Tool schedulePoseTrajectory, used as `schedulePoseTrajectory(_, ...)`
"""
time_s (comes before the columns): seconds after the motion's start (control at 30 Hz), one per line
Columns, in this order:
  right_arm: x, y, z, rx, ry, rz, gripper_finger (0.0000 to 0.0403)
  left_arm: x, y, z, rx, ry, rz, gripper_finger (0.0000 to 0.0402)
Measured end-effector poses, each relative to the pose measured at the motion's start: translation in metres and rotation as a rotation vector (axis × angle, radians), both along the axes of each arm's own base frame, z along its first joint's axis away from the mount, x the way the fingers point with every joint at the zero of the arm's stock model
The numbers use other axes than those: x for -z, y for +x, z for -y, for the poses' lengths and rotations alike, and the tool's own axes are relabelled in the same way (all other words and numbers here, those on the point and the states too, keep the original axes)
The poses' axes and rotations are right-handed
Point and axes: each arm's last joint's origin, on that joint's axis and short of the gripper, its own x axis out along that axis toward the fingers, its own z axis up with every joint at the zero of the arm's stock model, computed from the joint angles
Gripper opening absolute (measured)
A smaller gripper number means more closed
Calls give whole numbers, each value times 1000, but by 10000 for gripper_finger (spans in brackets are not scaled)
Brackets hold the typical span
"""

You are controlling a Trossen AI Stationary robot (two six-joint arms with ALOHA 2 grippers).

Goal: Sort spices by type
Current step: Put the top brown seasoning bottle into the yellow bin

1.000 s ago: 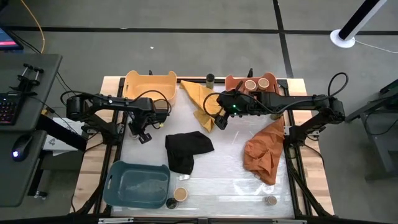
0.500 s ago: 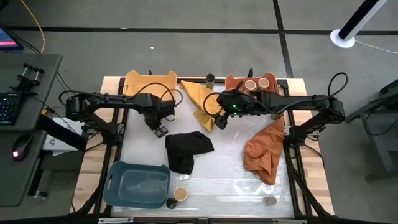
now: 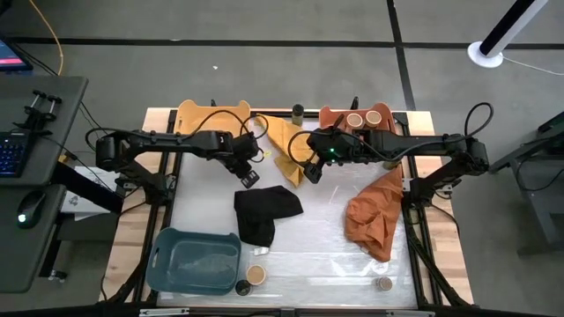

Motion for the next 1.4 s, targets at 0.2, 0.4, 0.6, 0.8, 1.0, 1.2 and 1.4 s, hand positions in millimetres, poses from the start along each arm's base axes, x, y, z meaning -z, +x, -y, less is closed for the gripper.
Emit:
schedulePoseTrajectory(0.2, 0, 0, 0, 16, 16, 7, 348, -23, 5, -1, 89, 55, -13, 4)
schedulePoseTrajectory(0.4, 0, 0, 0, 31, 30, 13, 348, -21, 6, -1, 128, 89, -36, 72)
schedulePoseTrajectory(0.6, 0, 0, 1, 51, 17, 14, 348, -18, 8, -2, 115, 105, -51, 193)
schedulePoseTrajectory(0.8, 0, 0, 1, 64, 29, 20, 348, -7, 12, -2, 120, 98, -97, 292)
schedulePoseTrajectory(1.0, 0, 0, 1, 71, 36, 24, 348, 15, 21, -2, 116, 71, -165, 316)
schedulePoseTrajectory(1.2, 0, 0, 1, 84, 44, 28, 348, 37, 28, -2, 119, 45, -231, 317)
schedulePoseTrajectory(1.4, 0, 0, 1, 102, 38, 31, 348, 55, 37, -4, 88, 44, -234, 304)
